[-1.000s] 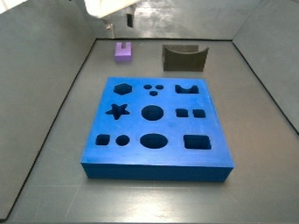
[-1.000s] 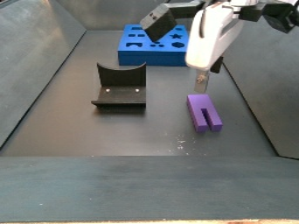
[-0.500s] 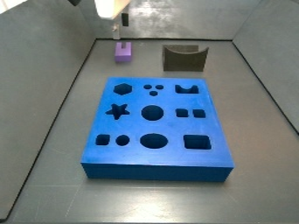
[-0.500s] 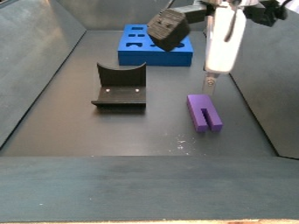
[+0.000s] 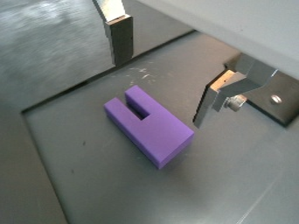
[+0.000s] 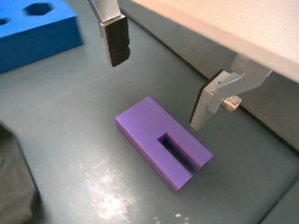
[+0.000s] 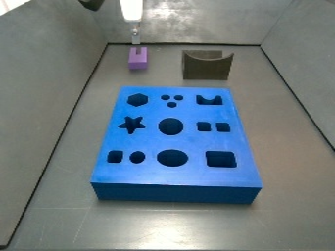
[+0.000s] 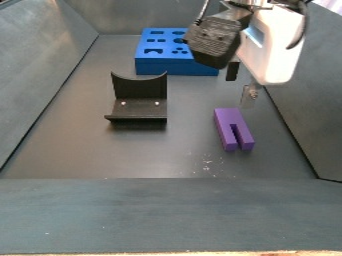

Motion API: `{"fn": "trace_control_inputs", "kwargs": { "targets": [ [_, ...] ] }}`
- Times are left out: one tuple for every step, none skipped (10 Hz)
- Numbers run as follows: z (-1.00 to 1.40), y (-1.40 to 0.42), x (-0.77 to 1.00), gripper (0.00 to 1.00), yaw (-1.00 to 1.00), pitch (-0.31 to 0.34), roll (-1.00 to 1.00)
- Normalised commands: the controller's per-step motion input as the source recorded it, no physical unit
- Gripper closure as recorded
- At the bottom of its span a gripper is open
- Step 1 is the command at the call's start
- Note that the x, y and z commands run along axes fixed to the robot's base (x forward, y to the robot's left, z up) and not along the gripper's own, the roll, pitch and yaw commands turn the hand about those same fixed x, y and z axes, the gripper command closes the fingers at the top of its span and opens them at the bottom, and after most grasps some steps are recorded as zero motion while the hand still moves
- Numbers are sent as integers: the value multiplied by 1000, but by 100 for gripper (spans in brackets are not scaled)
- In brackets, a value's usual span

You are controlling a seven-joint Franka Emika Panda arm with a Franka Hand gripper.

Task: Pick up the double-square object. Move up. Rotate the double-square object. Place the double-square object on the fixture. Regrasp the double-square object. Move to above the board. Insert the double-square object.
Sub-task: Rotate the double-square object.

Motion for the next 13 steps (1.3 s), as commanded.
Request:
{"fn": "trace_control_inputs", "kwargs": {
  "targets": [
    [-31,-2,40,0,1000,-13,3],
    [-31,-2,40,0,1000,-14,3],
    [-31,-2,40,0,1000,-15,3],
    [-31,-2,40,0,1000,-15,3],
    [-31,-3,40,0,1000,-16,4],
    [-31,-2,40,0,1000,-17,4],
    [-31,-2,40,0,1000,-19,4],
    [-31,-2,40,0,1000,-20,4],
    [-31,-2,40,0,1000,-21,5],
    [-31,-2,40,0,1000,-24,5],
    [-31,-2,40,0,1000,-25,6],
    [-31,-2,40,0,1000,-29,6],
    [-31,-3,40,0,1000,-31,7]
  ]
}}
